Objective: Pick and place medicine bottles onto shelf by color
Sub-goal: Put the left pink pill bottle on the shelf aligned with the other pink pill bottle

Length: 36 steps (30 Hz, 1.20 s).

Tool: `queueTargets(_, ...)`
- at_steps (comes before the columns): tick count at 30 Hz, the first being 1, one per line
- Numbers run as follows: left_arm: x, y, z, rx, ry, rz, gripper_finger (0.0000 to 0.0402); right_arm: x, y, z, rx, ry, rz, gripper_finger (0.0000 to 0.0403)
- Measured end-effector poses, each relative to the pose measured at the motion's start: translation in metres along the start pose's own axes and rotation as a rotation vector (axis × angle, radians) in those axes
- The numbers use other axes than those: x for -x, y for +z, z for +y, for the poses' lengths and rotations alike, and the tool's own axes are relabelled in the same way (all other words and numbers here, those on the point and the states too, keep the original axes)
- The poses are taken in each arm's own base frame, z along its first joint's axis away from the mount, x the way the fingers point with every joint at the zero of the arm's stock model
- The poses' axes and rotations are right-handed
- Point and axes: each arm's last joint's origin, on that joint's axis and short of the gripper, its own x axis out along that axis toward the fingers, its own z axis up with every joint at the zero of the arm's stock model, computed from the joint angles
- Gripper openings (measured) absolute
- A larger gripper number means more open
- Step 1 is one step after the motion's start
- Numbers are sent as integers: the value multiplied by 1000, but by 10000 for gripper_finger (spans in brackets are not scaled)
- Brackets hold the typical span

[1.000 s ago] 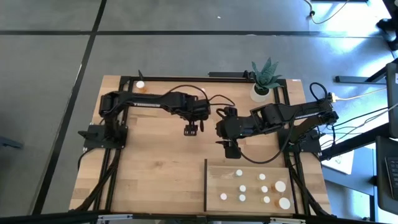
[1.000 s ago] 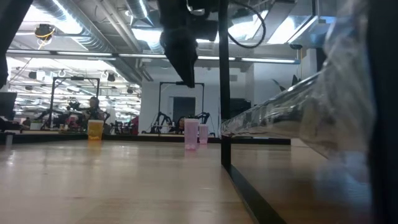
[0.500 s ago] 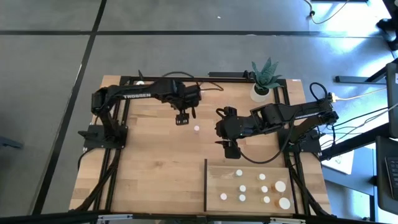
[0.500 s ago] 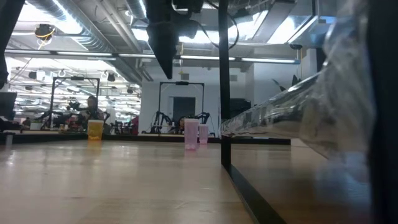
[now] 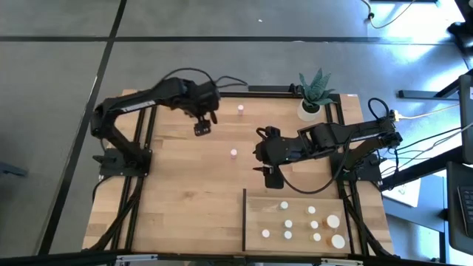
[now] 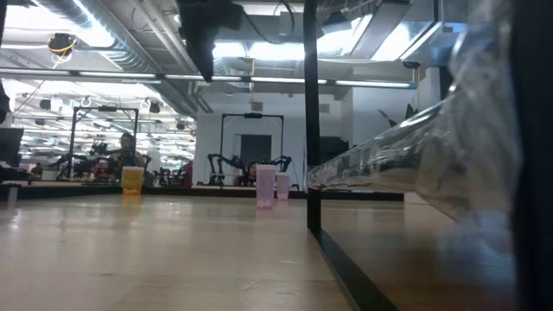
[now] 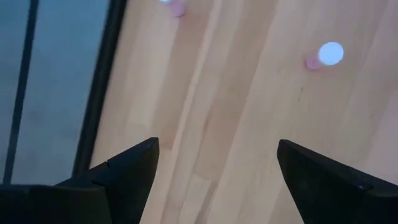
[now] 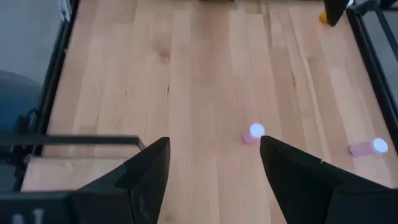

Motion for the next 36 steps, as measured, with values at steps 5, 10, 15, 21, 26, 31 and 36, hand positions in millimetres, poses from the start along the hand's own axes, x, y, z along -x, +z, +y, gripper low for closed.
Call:
queueTargets(5, 35, -20, 10, 39, 20, -96, 321, -6, 1, -6, 20, -16, 15, 252)
queueTargets(10, 67, -41, 16, 78, 30, -200, 321, -27, 5, -15, 44, -48, 33, 252)
queueTargets(15, 93, -62, 17, 85, 34, -280, 321, -65, 7, -31, 75, -98, 84, 252)
queueTargets(21, 111, -83, 19, 94, 38, -328, 321, -114, 7, -56, 58, -128, 135, 252)
queueTargets(26, 117, -92, 19, 94, 37, -328, 321, -163, -4, -62, 148, -87, 215, 252)
queueTargets(31, 116, -94, 19, 89, 36, -300, 321, -198, -18, -72, 129, -76, 302, 252)
queueTargets(36, 116, -96, 19, 86, 35, -282, 321, -219, -27, -79, 128, -45, 339, 252)
